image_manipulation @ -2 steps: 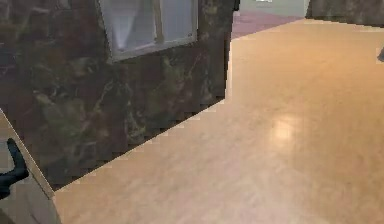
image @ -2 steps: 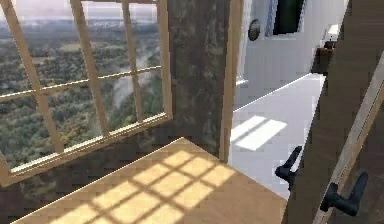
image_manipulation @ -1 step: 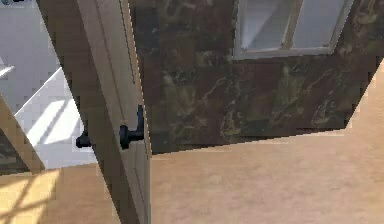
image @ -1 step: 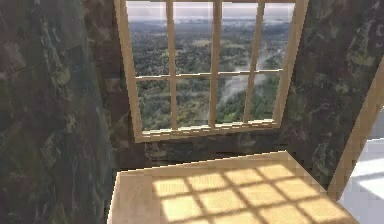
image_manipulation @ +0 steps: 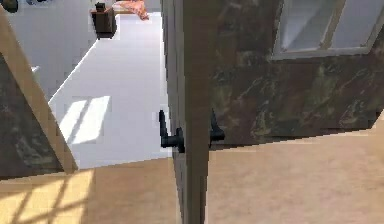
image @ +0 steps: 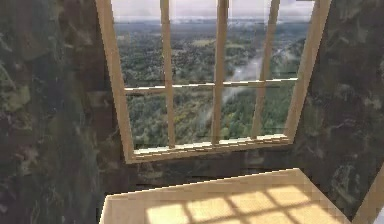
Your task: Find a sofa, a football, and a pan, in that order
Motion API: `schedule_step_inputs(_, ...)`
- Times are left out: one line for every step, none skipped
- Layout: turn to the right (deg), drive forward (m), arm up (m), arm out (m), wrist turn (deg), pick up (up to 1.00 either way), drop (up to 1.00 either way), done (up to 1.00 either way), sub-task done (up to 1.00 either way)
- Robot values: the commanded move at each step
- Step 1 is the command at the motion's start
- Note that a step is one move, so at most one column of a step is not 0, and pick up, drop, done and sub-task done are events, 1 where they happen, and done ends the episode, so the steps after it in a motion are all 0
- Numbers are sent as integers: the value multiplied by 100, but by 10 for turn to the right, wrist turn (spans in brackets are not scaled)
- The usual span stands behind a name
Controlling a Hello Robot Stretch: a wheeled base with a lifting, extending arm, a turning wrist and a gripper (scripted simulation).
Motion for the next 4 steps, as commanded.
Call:
schedule_step_inputs(450, 0, 0, 0, 0, 0, 0, 0, 0)
schedule_step_inputs(0, 45, 0, 0, 0, 0, 0, 0, 0)
schedule_step_inputs(210, 0, 0, 0, 0, 0, 0, 0, 0)
schedule_step_inputs(0, 100, 0, 0, 0, 0, 0, 0, 0)
